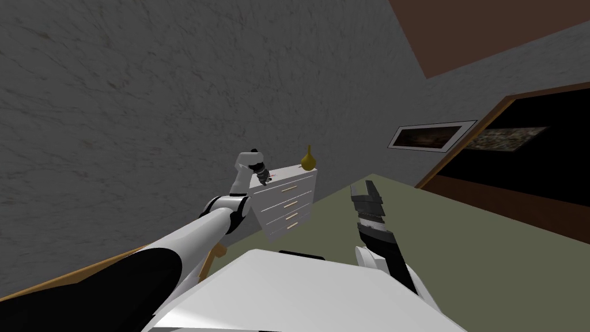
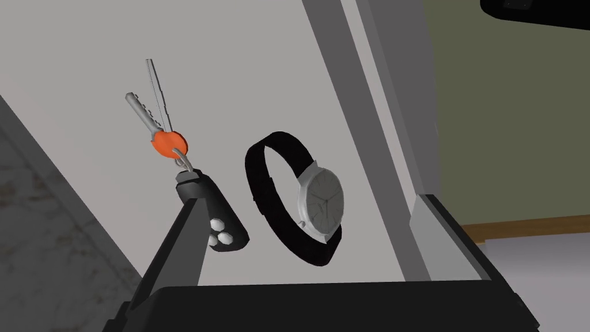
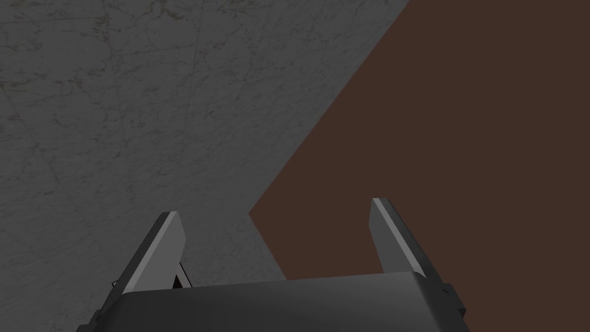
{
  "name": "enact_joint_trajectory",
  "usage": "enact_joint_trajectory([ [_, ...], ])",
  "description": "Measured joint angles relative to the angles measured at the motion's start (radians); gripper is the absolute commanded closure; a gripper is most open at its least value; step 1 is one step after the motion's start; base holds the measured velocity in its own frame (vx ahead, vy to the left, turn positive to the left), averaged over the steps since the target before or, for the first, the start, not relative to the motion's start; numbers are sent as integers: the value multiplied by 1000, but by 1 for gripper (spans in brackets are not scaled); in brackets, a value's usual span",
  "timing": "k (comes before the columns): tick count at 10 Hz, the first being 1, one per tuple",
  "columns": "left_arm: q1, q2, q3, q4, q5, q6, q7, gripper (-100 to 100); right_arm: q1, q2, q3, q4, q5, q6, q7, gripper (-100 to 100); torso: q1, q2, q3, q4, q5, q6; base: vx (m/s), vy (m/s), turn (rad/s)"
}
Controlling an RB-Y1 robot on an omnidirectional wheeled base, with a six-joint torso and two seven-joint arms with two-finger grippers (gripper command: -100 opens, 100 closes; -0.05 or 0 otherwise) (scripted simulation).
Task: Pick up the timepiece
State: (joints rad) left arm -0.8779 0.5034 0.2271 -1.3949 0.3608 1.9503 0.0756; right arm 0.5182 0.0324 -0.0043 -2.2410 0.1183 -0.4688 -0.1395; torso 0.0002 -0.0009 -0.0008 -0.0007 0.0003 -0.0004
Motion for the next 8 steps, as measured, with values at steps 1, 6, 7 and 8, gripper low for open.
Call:
enact_joint_trajectory([
  [1, 1, 0, 0, 1, 0, -4, -1, 100, 0, 0, 0, 0, 0, 0, 0, 0, 0, 0, 0, 0, 0, 0, 0, 0, 0],
  [6, 1, 0, 0, 2, -1, -3, 1, 0, 0, 0, 0, 0, 0, 0, 0, 0, 0, 1, 1, 0, 0, 1, 0, 0, 0],
  [7, 1, 0, 0, 2, -1, -3, 1, 100, 0, 0, 0, 0, 0, 0, 0, 0, 0, 1, 1, 0, 0, 1, -2, -3, 11],
  [8, -8, 2, 1, -6, 1, 11, 3, 100, 0, 0, 0, 0, 0, 0, 0, 0, -1, 1, 1, 1, -1, 1, 0, 0, 0],
])
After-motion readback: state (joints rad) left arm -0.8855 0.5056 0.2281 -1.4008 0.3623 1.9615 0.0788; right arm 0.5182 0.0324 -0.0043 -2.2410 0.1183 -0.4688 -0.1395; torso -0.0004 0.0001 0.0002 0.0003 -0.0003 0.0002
